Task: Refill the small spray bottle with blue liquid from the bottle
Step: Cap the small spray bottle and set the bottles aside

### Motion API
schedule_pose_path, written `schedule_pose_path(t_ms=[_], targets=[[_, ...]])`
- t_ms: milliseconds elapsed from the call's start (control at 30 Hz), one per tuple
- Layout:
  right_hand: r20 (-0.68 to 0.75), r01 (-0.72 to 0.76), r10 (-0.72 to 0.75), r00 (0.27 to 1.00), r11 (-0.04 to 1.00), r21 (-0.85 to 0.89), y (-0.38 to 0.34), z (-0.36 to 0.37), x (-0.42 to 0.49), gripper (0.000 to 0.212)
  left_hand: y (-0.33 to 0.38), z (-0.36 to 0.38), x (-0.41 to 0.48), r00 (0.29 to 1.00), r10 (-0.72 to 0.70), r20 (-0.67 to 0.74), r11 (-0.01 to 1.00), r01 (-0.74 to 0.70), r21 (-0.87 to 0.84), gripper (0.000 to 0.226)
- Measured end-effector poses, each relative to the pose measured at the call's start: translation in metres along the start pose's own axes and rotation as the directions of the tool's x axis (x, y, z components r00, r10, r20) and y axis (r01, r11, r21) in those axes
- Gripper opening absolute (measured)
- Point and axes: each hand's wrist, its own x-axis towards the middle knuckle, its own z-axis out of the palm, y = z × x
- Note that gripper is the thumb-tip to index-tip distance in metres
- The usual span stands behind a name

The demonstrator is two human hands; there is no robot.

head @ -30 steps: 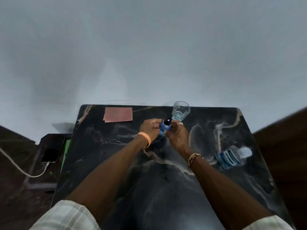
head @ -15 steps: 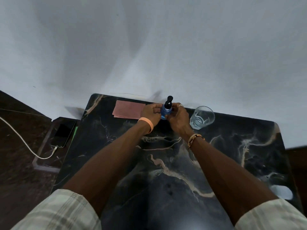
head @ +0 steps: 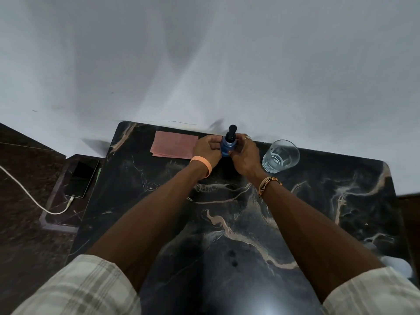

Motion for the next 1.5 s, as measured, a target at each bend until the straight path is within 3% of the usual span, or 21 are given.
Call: schedule_pose_path(t_ms=[200,333,533,633,933,1100,1500], targets=[[0.013,0.019,-0.018,1.0,1.0,-0.016,0.003,0.002,-0.002,0.05,-0.001,-0.002,-0.003,1.0,0.021,0.012,0.994,-0.022,0.103,0.041],[0.009,-0.01,0.011,1.0,0.997,-0.07,0.001,-0.001,-0.008,0.068,-0.003,-0.004,-0.006,1.0,0.0,-0.009,0.983,0.001,0.185,0.051],[-0.097,0.009,-0.028,0.995,0.983,-0.184,0.0,-0.013,-0.035,0.067,-0.007,-0.013,-0.022,1.0,0.005,-0.023,0.961,0.001,0.277,0.046],[-0.131,-0.006,-0.012,0.991,0.99,-0.142,0.001,-0.019,-0.059,0.065,-0.011,-0.016,-0.039,0.999,0.032,-0.007,0.946,-0.028,0.323,0.036],[-0.234,-0.008,-0.021,0.972,0.993,-0.121,0.022,-0.038,-0.145,0.054,-0.016,-0.01,-0.1,0.965,0.099,0.243,0.884,-0.197,0.425,0.026],[-0.315,0.006,-0.061,0.947,0.985,-0.171,0.035,-0.068,-0.194,0.052,0.001,0.015,-0.135,0.924,0.141,0.356,0.877,-0.283,0.388,0.025],[-0.571,-0.234,0.123,0.812,0.964,-0.125,0.102,-0.158,-0.307,0.036,-0.001,0.127,-0.218,0.771,0.197,0.605,0.821,-0.467,0.328,0.03]])
